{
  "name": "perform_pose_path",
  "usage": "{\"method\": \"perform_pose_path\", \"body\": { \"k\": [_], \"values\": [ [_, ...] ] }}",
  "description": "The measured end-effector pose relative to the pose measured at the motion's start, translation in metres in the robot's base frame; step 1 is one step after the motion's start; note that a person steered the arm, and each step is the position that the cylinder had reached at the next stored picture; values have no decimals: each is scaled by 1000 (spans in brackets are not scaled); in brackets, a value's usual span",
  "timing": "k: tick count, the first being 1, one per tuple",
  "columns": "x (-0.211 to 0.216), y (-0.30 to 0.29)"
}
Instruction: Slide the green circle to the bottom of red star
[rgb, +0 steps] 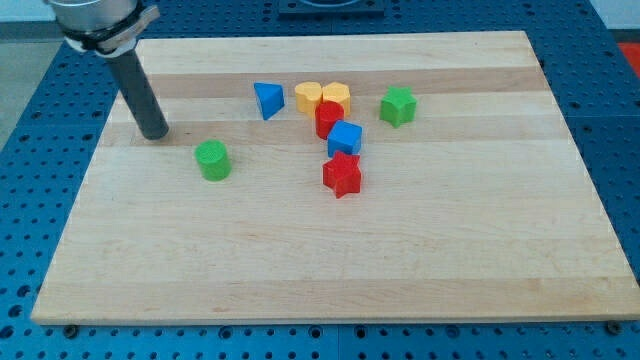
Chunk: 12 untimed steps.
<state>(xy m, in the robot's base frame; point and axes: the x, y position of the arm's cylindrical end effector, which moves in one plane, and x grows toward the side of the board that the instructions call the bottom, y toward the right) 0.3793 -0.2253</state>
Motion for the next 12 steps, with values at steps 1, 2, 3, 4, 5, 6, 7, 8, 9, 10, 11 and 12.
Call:
{"method": "perform_pose_path", "body": {
  "k": [1, 2, 3, 4, 5, 6, 7, 8, 9, 10, 11, 12],
  "values": [
    [0, 2],
    [20, 42],
    [29, 57],
    [30, 57],
    [51, 61],
    [55, 62],
    [57, 72],
    [62, 102],
    [62, 110],
    [68, 110],
    [83, 115],
    [84, 115]
  ]
}}
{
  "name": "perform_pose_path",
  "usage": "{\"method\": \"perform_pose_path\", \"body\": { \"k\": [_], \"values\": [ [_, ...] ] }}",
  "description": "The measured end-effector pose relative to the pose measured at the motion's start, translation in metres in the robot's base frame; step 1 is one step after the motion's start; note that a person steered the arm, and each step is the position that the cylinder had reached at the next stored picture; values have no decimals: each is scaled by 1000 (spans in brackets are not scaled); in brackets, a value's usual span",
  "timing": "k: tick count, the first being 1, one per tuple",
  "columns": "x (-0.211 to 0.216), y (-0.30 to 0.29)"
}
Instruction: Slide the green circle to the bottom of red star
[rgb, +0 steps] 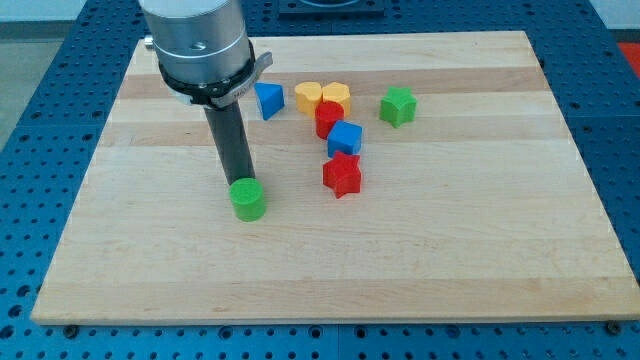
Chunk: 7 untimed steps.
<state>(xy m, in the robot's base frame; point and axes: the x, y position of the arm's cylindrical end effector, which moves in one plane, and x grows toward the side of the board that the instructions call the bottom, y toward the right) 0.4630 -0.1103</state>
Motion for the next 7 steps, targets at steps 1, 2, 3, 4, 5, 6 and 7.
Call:
{"method": "perform_pose_path", "body": {
  "k": [1, 2, 3, 4, 5, 6, 7],
  "values": [
    [0, 0],
    [9, 0],
    [13, 0],
    [13, -19],
    [23, -31],
    [28, -31],
    [41, -31]
  ]
}}
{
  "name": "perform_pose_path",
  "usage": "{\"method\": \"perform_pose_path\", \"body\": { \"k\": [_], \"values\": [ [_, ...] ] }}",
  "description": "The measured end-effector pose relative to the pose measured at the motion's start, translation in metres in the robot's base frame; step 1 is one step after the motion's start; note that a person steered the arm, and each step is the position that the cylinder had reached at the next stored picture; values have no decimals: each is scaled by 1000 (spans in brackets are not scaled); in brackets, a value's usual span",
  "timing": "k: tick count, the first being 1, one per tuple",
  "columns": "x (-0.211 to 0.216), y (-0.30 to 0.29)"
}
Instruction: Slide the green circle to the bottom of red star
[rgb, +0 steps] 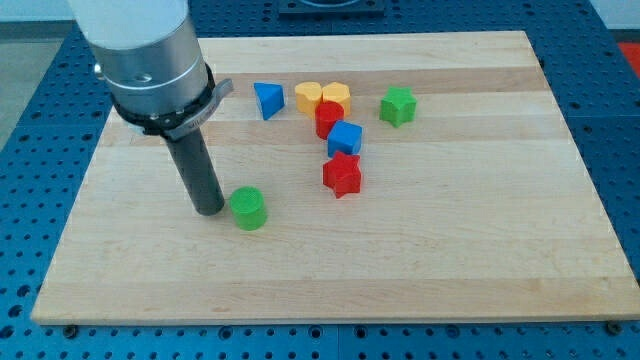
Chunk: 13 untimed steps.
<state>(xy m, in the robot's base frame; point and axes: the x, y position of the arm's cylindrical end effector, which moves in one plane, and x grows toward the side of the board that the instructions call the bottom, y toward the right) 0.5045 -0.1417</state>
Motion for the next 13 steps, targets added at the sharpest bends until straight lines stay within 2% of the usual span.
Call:
{"method": "perform_pose_path", "body": {
  "k": [3, 5, 10, 13],
  "values": [
    [25, 0],
    [3, -4],
    [7, -8],
    [7, 58]
  ]
}}
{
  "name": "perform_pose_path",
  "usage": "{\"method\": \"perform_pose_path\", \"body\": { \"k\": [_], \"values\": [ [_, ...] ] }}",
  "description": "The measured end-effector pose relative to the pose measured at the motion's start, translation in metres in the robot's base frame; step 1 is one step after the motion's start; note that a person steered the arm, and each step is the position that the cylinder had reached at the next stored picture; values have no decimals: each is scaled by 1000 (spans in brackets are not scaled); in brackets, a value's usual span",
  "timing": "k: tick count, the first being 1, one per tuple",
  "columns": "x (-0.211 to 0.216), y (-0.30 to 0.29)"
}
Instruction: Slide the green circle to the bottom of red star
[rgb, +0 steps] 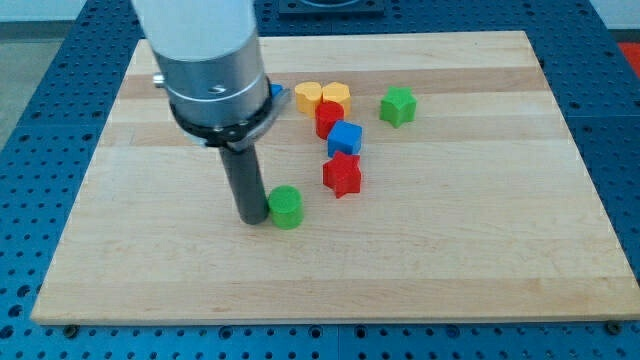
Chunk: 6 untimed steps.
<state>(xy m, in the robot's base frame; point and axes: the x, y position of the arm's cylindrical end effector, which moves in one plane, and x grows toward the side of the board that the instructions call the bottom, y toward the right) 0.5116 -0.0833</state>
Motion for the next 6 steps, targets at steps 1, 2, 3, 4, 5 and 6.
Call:
{"method": "perform_pose_path", "body": {
  "k": [1, 2, 3, 4, 5, 6],
  "values": [
    [0, 22],
    [0, 35],
    [0, 37],
    [0, 43],
    [0, 55],
    [0, 56]
  ]
}}
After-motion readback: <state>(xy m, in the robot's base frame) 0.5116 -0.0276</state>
